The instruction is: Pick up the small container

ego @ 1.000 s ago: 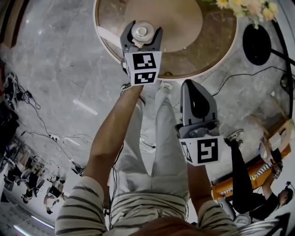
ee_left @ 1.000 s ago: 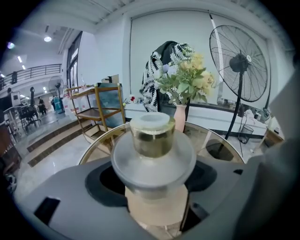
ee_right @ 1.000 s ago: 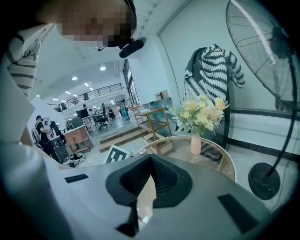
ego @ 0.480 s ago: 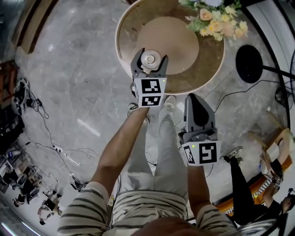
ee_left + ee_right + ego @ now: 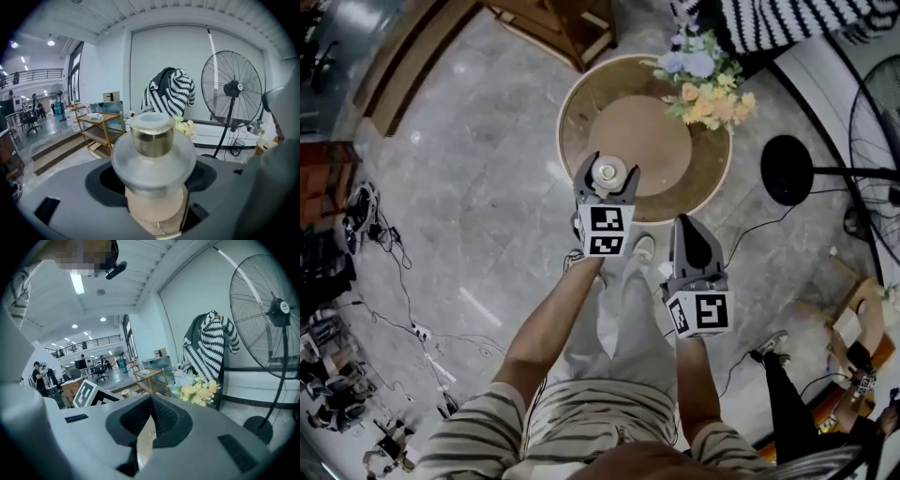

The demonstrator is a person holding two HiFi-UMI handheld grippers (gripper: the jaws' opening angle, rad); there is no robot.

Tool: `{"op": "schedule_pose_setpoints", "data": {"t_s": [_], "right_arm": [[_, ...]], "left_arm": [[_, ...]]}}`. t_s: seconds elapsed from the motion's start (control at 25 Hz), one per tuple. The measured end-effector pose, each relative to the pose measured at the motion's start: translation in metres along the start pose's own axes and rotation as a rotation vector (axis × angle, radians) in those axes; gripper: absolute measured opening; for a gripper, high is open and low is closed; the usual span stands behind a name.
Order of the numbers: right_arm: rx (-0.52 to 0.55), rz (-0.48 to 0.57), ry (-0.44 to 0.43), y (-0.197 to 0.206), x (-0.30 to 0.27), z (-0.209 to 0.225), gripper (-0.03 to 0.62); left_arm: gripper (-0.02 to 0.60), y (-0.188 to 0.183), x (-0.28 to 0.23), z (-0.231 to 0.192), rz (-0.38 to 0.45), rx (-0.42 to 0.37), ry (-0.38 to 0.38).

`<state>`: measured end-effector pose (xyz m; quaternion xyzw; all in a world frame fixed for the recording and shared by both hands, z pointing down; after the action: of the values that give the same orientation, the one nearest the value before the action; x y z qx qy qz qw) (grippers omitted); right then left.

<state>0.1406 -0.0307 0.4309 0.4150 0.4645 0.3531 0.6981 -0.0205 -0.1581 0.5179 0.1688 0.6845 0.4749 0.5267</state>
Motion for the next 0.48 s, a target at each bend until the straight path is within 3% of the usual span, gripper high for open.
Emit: {"op": "schedule_pose_setpoints", "data": {"t_s": [0.48], "right_arm": [[0.019,0.058,-0.020,-0.070,0.026,-0.028,0.009]], "left_arm": [[0.328,-0.072,0.087,0.002,0.055,-0.005,0.003]]}}
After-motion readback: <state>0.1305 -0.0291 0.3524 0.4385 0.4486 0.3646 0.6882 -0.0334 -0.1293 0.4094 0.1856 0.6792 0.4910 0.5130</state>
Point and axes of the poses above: the fingertips, and each gripper's own axes: x backward along the fingers, z to its right, y out of its underside, the point moved 9 cm from there along x, backward along the fingers, and after that the axes turned 2 degrees about -z, right-handed, at the moved point
